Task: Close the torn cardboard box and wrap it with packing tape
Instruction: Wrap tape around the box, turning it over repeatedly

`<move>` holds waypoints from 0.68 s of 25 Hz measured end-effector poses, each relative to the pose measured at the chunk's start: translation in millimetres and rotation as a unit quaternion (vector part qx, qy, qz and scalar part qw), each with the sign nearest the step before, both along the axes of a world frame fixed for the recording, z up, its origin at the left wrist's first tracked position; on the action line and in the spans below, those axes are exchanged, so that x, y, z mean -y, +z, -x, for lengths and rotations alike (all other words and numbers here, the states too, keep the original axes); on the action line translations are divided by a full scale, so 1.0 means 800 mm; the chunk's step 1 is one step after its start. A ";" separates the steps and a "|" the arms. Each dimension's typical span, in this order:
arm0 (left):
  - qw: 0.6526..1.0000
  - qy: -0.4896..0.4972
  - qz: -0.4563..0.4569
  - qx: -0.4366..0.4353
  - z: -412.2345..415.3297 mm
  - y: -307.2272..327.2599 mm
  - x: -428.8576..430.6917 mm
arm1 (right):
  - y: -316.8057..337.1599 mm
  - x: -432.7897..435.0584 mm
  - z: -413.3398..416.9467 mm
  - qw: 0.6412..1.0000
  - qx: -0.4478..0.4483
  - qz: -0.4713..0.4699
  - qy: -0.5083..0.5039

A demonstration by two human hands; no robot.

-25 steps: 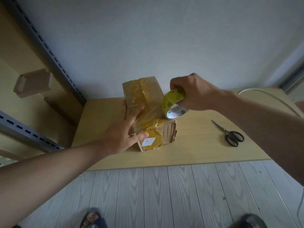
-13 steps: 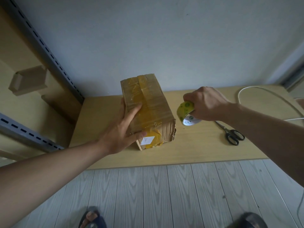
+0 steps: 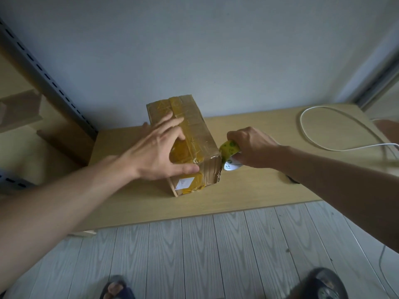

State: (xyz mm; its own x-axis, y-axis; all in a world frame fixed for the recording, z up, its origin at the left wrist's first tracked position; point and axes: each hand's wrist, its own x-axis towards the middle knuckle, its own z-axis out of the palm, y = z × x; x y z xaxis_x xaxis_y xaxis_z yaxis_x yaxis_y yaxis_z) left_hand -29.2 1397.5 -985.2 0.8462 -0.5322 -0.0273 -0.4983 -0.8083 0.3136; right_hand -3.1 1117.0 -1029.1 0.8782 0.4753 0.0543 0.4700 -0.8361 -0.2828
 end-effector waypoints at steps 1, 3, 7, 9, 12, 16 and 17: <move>0.999 0.006 -0.009 -0.052 -0.003 0.008 0.016 | 0.000 0.001 0.000 1.000 -0.001 0.002 -0.005; 0.990 0.037 -0.057 -0.125 -0.009 0.012 0.052 | -0.002 0.001 0.001 1.000 0.002 0.007 -0.007; 0.949 0.113 -0.217 -0.197 -0.031 0.007 0.110 | 0.000 0.003 0.008 1.000 -0.008 0.020 -0.007; 0.944 0.130 -0.235 -0.194 -0.036 0.005 0.121 | 0.001 0.007 0.011 1.000 -0.010 0.025 -0.001; 0.957 0.126 -0.202 -0.168 -0.025 0.001 0.117 | 0.001 0.012 0.015 1.000 -0.010 0.003 0.010; 0.981 0.103 -0.100 -0.133 -0.009 -0.008 0.074 | 0.010 -0.001 0.011 0.999 0.024 -0.042 0.024; 0.987 0.092 -0.062 -0.117 -0.005 -0.010 0.062 | 0.015 -0.008 0.009 0.998 0.030 -0.058 0.018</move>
State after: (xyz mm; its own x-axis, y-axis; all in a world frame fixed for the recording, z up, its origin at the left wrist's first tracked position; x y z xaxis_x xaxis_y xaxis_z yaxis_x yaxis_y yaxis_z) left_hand -24.8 1347.7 -993.6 0.8912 -0.3501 -0.2883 -0.2647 -0.9178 0.2960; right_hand -10.0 1123.2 -1016.7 0.8541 0.4940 0.1625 0.5182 -0.7820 -0.3463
